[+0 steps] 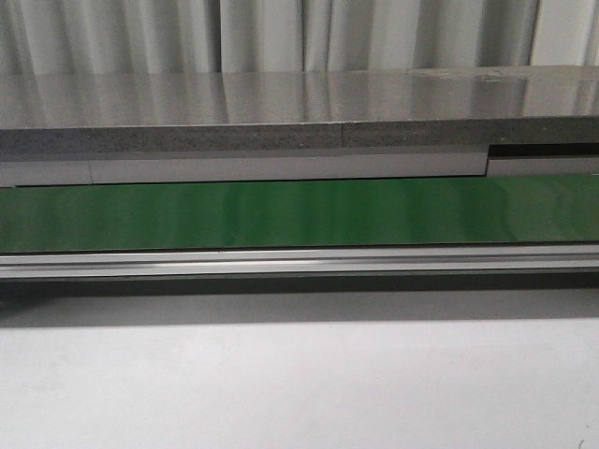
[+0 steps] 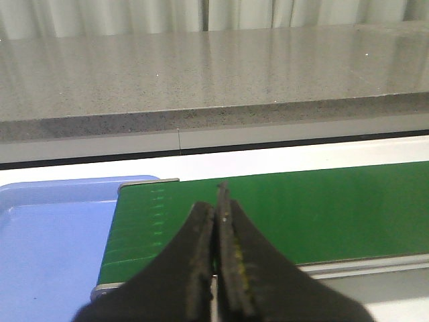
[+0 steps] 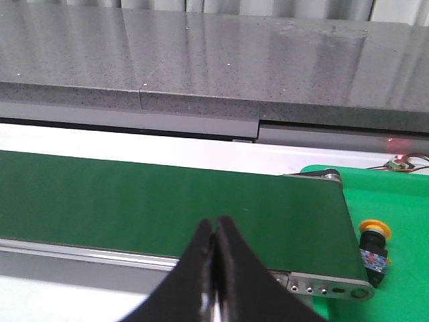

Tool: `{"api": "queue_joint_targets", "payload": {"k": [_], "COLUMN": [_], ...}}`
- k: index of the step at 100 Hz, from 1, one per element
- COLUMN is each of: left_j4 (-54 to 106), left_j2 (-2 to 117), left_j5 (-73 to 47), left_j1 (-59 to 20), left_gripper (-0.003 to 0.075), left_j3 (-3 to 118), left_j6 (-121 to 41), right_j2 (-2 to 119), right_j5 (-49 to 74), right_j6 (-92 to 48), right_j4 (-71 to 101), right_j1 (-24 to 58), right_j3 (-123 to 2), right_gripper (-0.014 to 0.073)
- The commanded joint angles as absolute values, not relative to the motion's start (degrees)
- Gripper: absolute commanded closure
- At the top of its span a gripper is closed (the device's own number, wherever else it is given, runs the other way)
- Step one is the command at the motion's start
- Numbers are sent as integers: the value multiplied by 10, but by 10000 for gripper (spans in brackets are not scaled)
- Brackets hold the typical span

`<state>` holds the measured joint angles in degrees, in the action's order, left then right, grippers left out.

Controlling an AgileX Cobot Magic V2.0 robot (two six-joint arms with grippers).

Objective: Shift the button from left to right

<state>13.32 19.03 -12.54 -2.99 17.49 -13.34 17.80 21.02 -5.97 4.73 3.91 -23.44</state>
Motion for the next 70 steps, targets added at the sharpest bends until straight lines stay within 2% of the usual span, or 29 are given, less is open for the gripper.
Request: {"api": "queue_joint_targets", "payload": {"k": [1, 37, 70], "left_j4": [140, 140, 140], "left_j2": [194, 194, 194], "left_j5": [-79, -79, -79], "left_j1": [-34, -34, -34], "left_gripper": [741, 741, 741], "left_j3": [193, 193, 193], "left_j6": [-132, -132, -132], "right_j2": [181, 158, 56], "right_j5": [161, 131, 37], "right_j6": [-60, -60, -59], "right_j4": [49, 37, 37], "right_j1": [38, 38, 38], "right_j3": [-249, -229, -77], "right_gripper": [662, 662, 662]}}
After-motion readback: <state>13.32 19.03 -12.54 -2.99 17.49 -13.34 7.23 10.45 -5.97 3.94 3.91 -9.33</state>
